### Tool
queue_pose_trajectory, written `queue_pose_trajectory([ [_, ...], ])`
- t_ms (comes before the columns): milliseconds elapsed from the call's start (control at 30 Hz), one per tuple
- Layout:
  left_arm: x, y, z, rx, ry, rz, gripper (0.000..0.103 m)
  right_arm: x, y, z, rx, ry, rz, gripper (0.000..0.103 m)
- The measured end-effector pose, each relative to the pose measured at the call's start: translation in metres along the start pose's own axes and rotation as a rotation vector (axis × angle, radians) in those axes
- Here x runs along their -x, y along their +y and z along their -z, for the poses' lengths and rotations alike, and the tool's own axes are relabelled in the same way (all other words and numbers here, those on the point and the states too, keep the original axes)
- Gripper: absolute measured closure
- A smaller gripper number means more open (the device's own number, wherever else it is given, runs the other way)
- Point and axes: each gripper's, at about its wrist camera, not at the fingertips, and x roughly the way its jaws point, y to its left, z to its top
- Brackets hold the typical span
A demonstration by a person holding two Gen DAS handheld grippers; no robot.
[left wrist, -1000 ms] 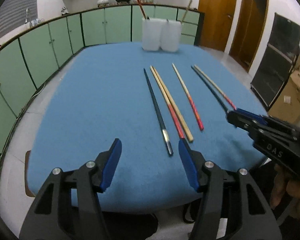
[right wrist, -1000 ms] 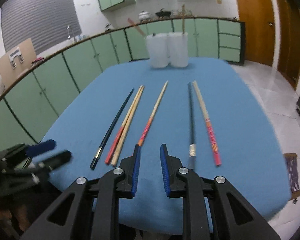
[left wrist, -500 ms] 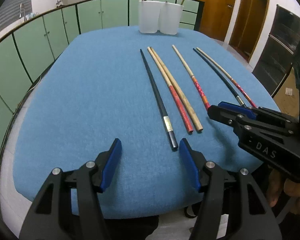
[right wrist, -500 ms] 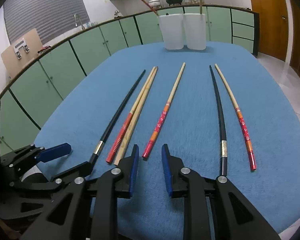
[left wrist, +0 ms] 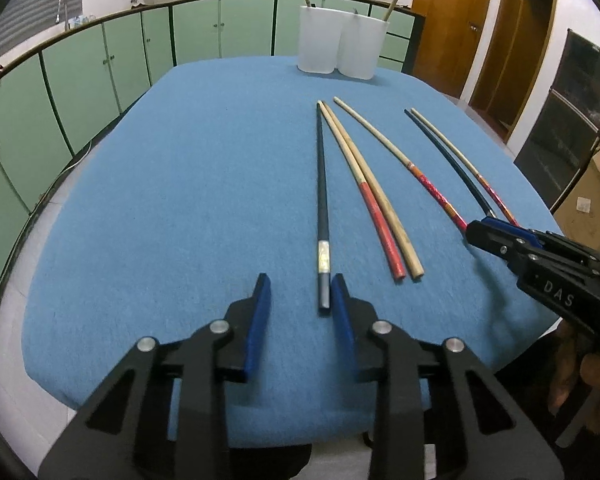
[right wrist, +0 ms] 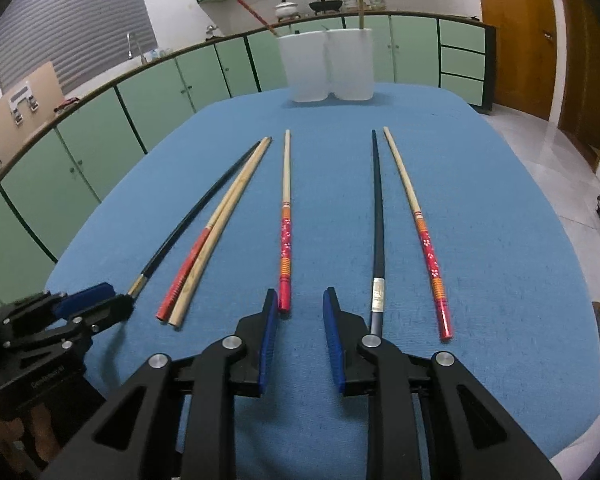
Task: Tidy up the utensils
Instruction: 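Grasp the black chopstick with the left gripper while the right grasps a red-patterned chopstick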
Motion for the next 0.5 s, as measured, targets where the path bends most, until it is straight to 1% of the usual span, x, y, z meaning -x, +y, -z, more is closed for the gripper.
queue_pose_trajectory([
  [67, 0.0007, -0.003, 0.0015, -0.016, -0.009, -0.015, 0.07, -0.0011, 0.0031, 0.002, 0.021, -0.005, 0.003, 0.078],
  [100, 0.0002, -0.0034, 0.0016, -0.015, -0.012, -0.008, 0.066, -0.0017, 0.0038, 0.0026, 0.027, -0.009, 0.005, 0.078],
  [133, -0.0002, -0.0039, 0.0017, -0.014, -0.015, -0.006, 0.064, -0.0017, 0.0044, 0.0031, 0.032, -0.013, 0.006, 0.078],
  [233, -0.0025, -0.0067, 0.0019, -0.022, -0.025, -0.018, 0.064, -0.0026, 0.0059, 0.0056, 0.052, -0.029, 0.013, 0.079],
  [367, -0.0032, -0.0094, 0.0024, -0.026, -0.032, -0.018, 0.065, -0.0037, 0.0066, 0.0065, 0.066, -0.043, 0.012, 0.081],
  [400, -0.0031, -0.0096, 0.0024, -0.022, -0.032, -0.014, 0.066, -0.0036, 0.0061, 0.0068, 0.063, -0.045, 0.011, 0.082],
  [467, -0.0024, -0.0101, 0.0026, -0.026, -0.033, -0.009, 0.072, -0.0031, 0.0057, 0.0064, 0.059, -0.047, 0.008, 0.086],
  [500, -0.0015, -0.0104, 0.0031, -0.028, -0.033, -0.005, 0.08, -0.0029, 0.0051, 0.006, 0.056, -0.047, 0.006, 0.087],
])
